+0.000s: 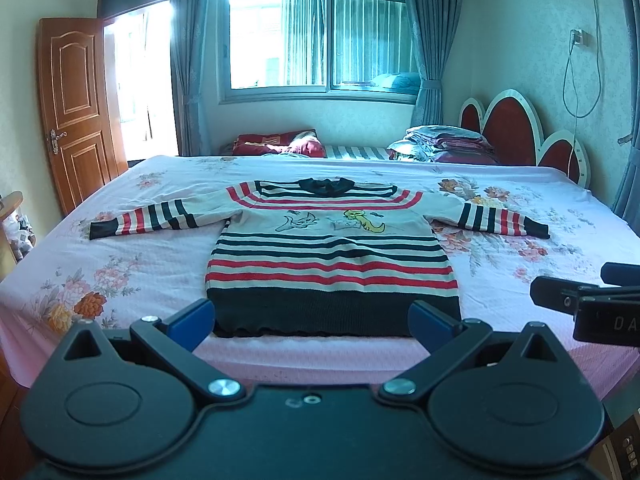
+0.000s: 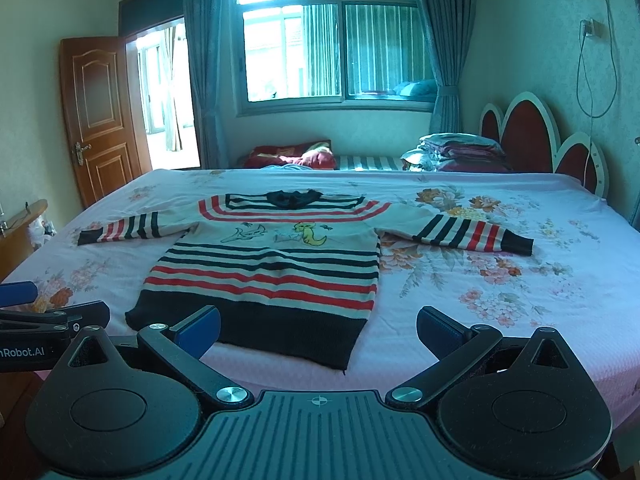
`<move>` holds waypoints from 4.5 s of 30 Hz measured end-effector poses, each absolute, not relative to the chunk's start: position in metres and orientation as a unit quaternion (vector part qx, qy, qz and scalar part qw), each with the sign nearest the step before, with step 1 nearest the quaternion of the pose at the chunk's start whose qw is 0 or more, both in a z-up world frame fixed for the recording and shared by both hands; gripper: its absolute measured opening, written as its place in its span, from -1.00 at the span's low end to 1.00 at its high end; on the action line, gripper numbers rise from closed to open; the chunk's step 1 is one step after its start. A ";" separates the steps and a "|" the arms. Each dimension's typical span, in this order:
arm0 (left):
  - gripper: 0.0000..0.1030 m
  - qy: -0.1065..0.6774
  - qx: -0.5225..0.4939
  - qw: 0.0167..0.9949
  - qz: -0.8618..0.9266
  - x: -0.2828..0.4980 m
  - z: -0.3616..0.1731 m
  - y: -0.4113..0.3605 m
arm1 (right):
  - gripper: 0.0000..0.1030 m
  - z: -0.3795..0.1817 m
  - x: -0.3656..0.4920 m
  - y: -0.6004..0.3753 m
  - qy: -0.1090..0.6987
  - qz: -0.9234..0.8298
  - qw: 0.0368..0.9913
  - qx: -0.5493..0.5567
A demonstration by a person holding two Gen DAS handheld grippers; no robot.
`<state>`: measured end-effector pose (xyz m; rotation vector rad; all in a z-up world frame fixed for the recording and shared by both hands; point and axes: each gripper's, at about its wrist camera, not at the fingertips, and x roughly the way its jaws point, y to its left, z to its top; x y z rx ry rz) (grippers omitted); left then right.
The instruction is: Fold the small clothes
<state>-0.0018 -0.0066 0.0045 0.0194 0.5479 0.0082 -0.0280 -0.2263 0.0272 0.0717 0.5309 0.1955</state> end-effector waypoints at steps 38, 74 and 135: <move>0.99 0.287 0.003 0.958 -0.001 0.042 -0.007 0.004 | 1.00 0.019 0.010 -0.234 0.270 0.067 0.960 0.041; 0.99 0.310 -0.019 0.946 -0.096 0.292 -0.060 -0.004 | 0.99 -0.027 0.232 -0.339 0.266 -0.121 0.945 0.146; 0.98 0.406 -0.086 0.910 -0.016 0.474 -0.115 0.111 | -0.87 -0.118 0.493 -0.172 0.356 0.130 0.918 0.117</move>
